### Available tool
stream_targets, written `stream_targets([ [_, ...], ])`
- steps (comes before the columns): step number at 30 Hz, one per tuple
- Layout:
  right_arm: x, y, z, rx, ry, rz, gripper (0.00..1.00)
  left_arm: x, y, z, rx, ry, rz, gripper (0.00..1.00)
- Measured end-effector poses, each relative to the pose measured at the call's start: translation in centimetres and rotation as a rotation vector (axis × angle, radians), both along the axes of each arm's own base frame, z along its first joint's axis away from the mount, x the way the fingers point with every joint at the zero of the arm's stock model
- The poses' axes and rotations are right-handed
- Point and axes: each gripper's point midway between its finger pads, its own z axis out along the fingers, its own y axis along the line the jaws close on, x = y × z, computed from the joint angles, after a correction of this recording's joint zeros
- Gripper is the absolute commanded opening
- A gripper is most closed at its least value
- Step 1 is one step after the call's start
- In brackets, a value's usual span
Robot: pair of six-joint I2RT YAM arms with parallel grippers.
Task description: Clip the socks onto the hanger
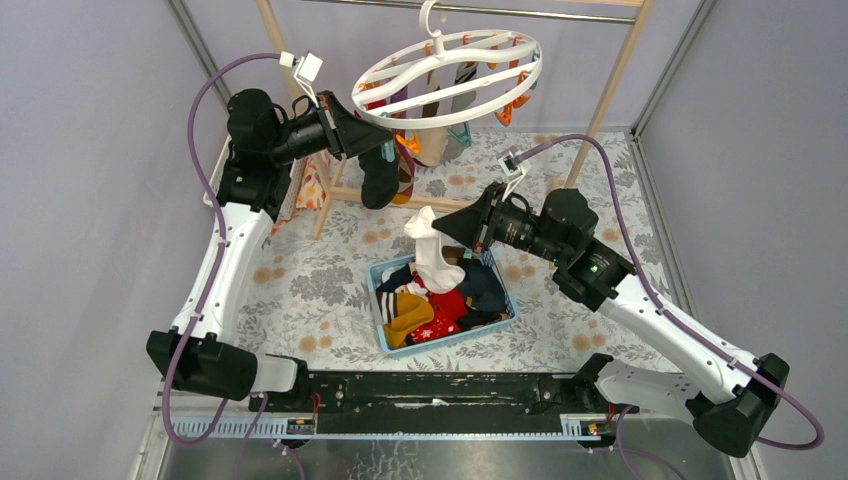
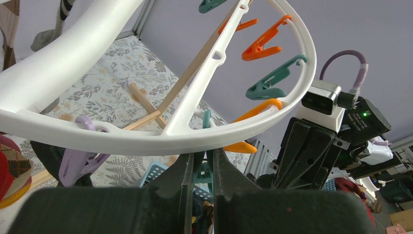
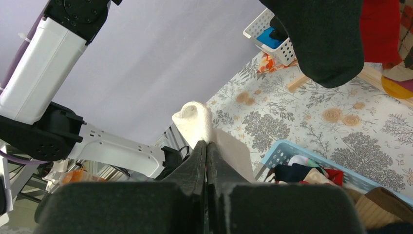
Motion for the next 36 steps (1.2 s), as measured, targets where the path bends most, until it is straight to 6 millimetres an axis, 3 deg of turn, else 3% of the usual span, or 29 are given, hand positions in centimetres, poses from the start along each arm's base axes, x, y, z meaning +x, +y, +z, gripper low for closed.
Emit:
stream_targets([
  [10,2.4,-1.4,1.2,-0.153,-0.237,-0.099,0.0,-0.3,0.0,0.3,-0.001,-0.009,0.0,0.02],
  [13,3.4,-1.5,0.5,-0.216,-0.301,-0.119,0.0,-0.3,0.0,0.3,-0.001,-0.009,0.0,0.02],
  [16,4.0,-0.8,-1.3,-0.261,-0.311,-0.103,0.0,-0.3,0.0,0.3,-0.001,-0.009,0.0,0.02],
  [18,3.8,0.1,-3.5,-0.297,-0.302,-0.083,0.0,-0.3,0.0,0.3,-0.001,-0.009,0.0,0.02],
  [21,0.8,3.4,-8.6,-0.385,-0.273,0.024,0.01,-0.3,0.0,0.3,-0.001,-0.009,0.0,0.02],
  [24,-3.2,6.3,-13.3,-0.462,-0.232,0.162,0.33,-0.3,0.0,0.3,-0.001,-0.01,0.0,0.02],
  [28,-5.8,7.2,-17.1,-0.515,-0.154,0.231,0.57,-0.3,0.0,0.4,-0.001,-0.01,0.0,0.02],
  [31,-5.7,6.9,-17.1,-0.498,-0.1,0.189,0.69,-0.3,0.0,0.4,-0.001,-0.011,-0.001,0.02],
  [36,-3.9,4.9,-13.0,-0.379,-0.013,-0.012,0.83,-0.4,0.0,0.4,-0.001,-0.011,-0.003,0.02],
])
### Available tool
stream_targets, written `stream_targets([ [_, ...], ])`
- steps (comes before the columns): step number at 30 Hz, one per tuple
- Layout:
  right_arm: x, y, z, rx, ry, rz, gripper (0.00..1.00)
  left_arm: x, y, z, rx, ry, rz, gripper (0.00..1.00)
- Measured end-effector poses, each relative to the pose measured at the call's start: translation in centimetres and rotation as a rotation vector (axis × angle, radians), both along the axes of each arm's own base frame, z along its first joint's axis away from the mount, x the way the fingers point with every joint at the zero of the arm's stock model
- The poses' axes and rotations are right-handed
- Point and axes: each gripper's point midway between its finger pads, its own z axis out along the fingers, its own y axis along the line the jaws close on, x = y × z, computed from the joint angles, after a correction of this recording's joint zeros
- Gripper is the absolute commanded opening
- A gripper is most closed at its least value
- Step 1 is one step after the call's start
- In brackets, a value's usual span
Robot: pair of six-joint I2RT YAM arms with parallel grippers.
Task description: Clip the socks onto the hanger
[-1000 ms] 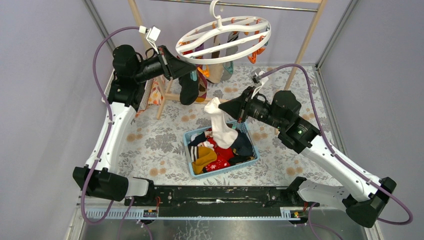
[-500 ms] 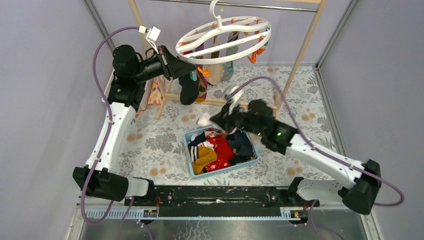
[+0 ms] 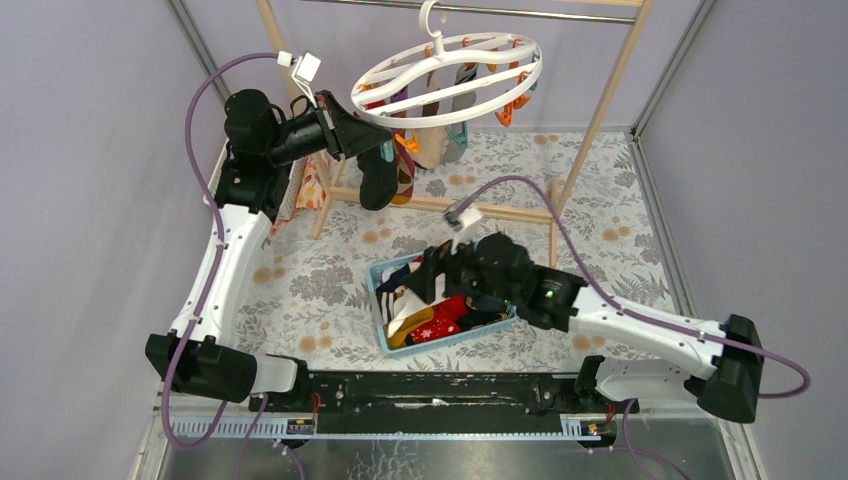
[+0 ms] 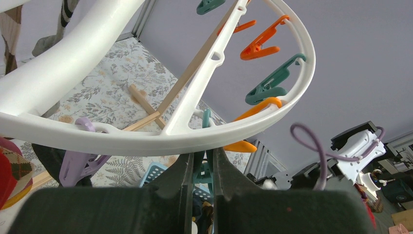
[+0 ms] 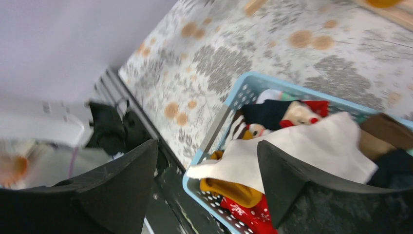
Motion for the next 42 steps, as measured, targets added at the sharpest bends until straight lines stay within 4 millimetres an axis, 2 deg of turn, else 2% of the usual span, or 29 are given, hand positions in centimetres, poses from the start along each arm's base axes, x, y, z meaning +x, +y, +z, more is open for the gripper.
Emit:
stream_targets([
  [3,2.4,-2.8,1.5,0.087,0.115,-0.165,0.82,0.0,0.0,0.0,0.0,0.0,-0.002,0.02],
  [5,4.8,-5.1,1.1,0.136,0.202,-0.288,0.82,-0.1,0.0,0.1,0.0,-0.002,-0.005,0.02],
  [8,6.9,-8.8,-2.3,0.189,0.367,-0.461,0.82,-0.1,0.0,0.1,0.0,-0.003,-0.006,0.02],
  [10,6.5,-10.3,-5.6,0.191,0.494,-0.532,0.82,-0.1,0.0,0.1,0.0,-0.003,-0.006,0.02],
  [12,5.5,-10.9,-8.3,0.182,0.613,-0.58,0.81,-0.2,0.0,0.1,0.0,-0.003,-0.008,0.02],
  [14,4.9,-10.9,-9.6,0.192,0.696,-0.61,0.79,-0.2,0.0,0.1,0.0,-0.003,-0.008,0.02],
  [16,4.8,-10.6,-9.7,0.224,0.751,-0.628,0.78,-0.2,-0.1,0.1,0.001,-0.003,-0.011,0.02],
  [21,5.9,-9.4,-9.9,0.275,0.823,-0.663,0.76,-0.3,-0.1,0.1,0.001,-0.003,-0.016,0.02],
  [26,6.5,-8.4,-11.6,0.277,0.908,-0.694,0.71,-0.4,-0.1,0.2,0.001,-0.005,-0.021,0.02],
  [35,8.5,-7.6,-11.4,0.377,0.944,-0.731,0.53,-0.4,-0.1,0.2,0.001,-0.006,-0.023,0.02],
  [38,9.1,-7.2,-11.8,0.398,0.96,-0.739,0.49,-0.4,-0.1,0.2,0.001,-0.006,-0.023,0.02],
  [42,9.5,-6.9,-12.3,0.412,0.977,-0.75,0.39,-0.4,-0.1,0.2,0.001,-0.006,-0.024,0.02],
])
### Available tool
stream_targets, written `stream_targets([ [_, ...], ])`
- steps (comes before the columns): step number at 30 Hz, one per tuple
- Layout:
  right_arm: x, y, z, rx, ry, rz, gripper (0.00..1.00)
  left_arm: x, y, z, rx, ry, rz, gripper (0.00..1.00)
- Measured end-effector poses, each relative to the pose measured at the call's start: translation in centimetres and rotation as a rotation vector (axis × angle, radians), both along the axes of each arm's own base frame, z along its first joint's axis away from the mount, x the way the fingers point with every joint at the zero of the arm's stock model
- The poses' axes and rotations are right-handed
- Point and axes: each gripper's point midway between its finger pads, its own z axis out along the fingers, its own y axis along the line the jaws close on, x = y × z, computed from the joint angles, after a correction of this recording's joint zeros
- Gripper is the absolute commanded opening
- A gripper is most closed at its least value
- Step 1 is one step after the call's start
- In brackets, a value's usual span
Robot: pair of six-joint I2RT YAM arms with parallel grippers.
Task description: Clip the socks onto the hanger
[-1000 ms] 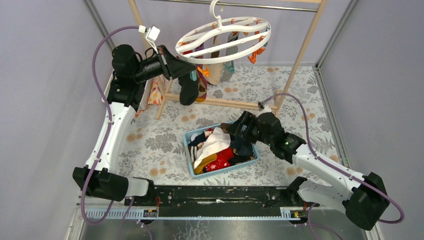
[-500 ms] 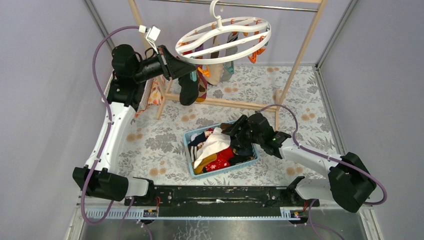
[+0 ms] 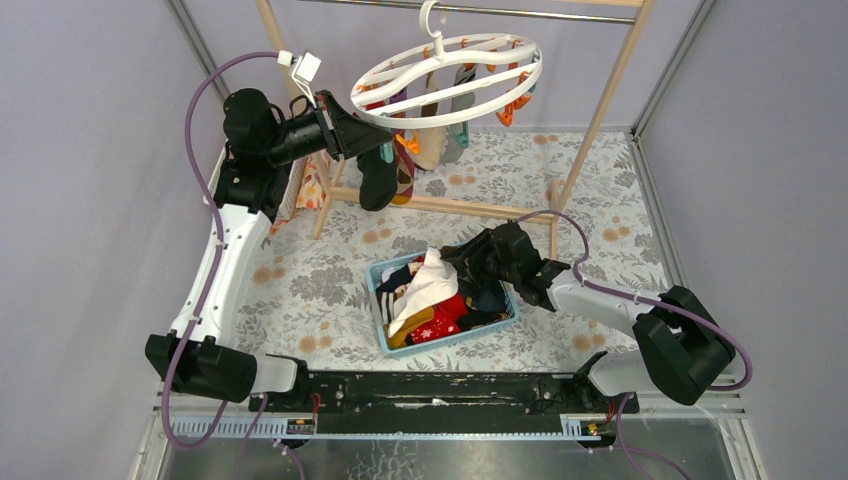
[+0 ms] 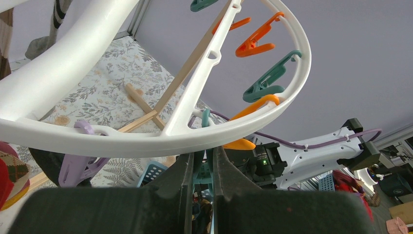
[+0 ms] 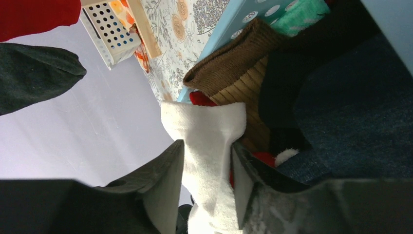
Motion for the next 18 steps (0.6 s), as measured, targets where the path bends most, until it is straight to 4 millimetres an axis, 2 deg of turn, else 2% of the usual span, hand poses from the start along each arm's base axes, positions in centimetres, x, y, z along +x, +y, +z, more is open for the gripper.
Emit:
stream_targets([
  [2,0.2,0.1,0.3,0.01,-0.008,-0.006,0.33,0.0,0.0,0.0,0.0,0.0,0.0,0.02],
  [7,1.1,0.1,1.2,0.058,-0.065,-0.024,0.05,0.0,0.0,0.0,0.0,0.0,0.0,0.02],
  [9,1.3,0.1,1.4,0.091,-0.091,-0.03,0.0,0.0,0.0,0.0,0.0,0.0,-0.001,0.02],
  [10,1.4,0.1,1.3,0.104,-0.099,-0.03,0.02,0.0,0.0,0.0,0.0,0.0,-0.002,0.02],
  [13,1.4,0.2,1.0,0.136,-0.116,-0.024,0.35,-0.1,0.0,0.0,0.0,0.0,-0.004,0.02],
  [14,1.3,0.3,0.8,0.141,-0.114,-0.019,0.39,-0.1,0.0,0.0,0.0,0.0,-0.005,0.01],
  [18,1.3,1.0,0.7,0.159,-0.126,0.018,0.43,-0.1,0.0,0.0,0.0,0.0,-0.007,0.01],
])
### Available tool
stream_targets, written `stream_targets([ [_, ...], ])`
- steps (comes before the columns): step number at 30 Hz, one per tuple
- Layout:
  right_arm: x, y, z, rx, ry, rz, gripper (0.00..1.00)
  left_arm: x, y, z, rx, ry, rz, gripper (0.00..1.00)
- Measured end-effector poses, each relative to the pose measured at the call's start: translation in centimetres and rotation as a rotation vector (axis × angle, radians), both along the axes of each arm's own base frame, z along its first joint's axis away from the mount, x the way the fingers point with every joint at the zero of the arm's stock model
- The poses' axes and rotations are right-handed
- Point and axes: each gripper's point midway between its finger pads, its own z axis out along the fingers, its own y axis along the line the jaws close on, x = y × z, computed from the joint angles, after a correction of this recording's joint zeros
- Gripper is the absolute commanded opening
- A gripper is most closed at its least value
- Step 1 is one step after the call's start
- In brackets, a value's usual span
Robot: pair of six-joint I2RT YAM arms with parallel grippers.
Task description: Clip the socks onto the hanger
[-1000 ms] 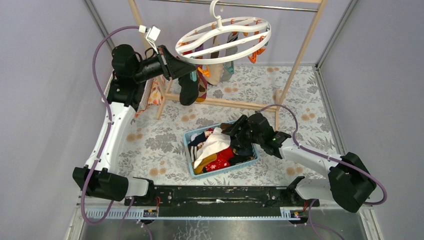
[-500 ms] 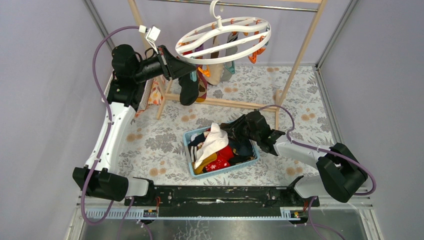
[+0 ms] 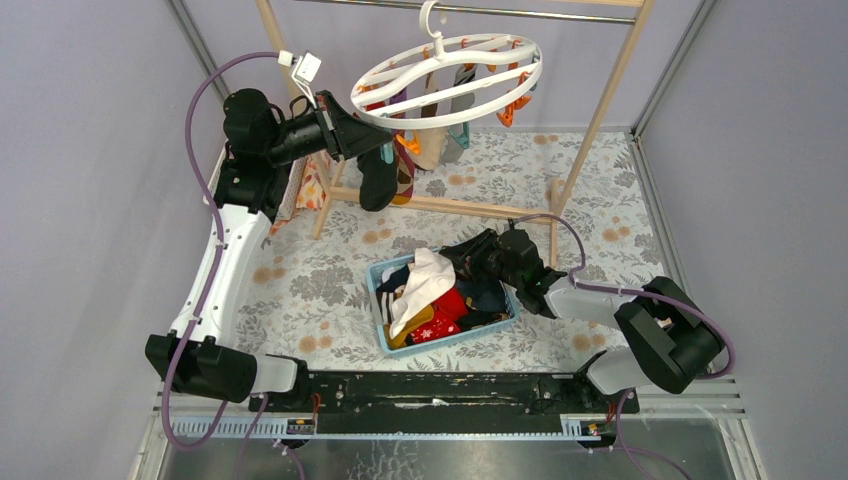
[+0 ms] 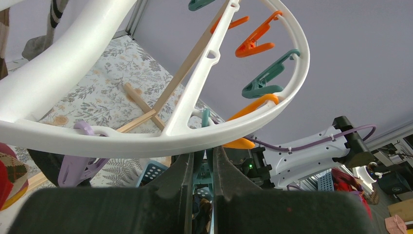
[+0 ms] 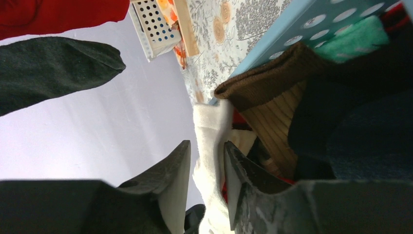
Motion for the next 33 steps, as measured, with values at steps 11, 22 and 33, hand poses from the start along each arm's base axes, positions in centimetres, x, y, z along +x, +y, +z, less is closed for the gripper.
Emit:
stream_targets([
  [11,0.6,0.5,-1.1,0.001,-0.008,0.004,0.09,-0.1,0.0,0.0,0.0,-0.001,-0.003,0.01],
  [22,2.2,0.3,7.0,0.18,-0.278,0.045,0.0,-0.2,-0.1,0.1,-0.004,0.006,-0.012,0.01],
  [33,-1.1,3.5,21.5,0.504,-0.717,0.426,0.0,-1.0,-0.4,0.4,-0.066,0.056,-0.063,0.01],
])
